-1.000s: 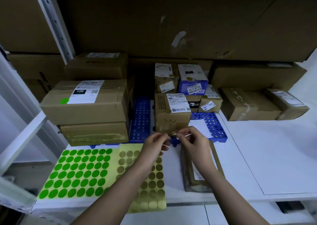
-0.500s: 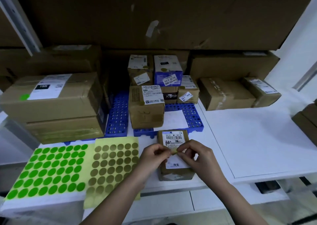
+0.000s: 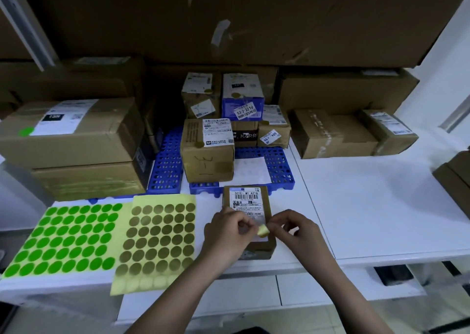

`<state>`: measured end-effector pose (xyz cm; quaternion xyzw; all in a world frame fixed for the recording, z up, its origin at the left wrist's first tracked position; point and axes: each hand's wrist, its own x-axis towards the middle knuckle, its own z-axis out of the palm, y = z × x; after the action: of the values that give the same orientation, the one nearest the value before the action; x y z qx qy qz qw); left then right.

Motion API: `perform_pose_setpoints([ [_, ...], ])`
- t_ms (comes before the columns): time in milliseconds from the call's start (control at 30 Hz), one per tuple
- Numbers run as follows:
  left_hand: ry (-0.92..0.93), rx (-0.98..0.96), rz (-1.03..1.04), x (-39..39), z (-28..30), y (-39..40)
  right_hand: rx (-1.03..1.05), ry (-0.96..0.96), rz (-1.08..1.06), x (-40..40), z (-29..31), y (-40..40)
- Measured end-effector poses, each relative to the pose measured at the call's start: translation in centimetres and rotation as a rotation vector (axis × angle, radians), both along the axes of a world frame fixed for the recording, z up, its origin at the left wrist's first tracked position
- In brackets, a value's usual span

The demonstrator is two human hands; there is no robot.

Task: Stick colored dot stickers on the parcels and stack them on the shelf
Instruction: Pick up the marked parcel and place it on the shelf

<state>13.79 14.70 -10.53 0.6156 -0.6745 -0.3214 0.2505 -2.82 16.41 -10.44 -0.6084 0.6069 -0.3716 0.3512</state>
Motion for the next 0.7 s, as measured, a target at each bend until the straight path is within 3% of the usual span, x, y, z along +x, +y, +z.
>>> perform_pose_setpoints([
  [333, -0.304, -0.081, 0.026, -1.7, -0.6, 0.2, 0.104, 0.07, -0.052, -0.6, -2.2, 0.0],
  [700, -0.421, -0.162, 0.003, -1.9, -0.9, 0.3, -0.128, 0.302, -0.077, -0.1, -3.6, 0.5],
])
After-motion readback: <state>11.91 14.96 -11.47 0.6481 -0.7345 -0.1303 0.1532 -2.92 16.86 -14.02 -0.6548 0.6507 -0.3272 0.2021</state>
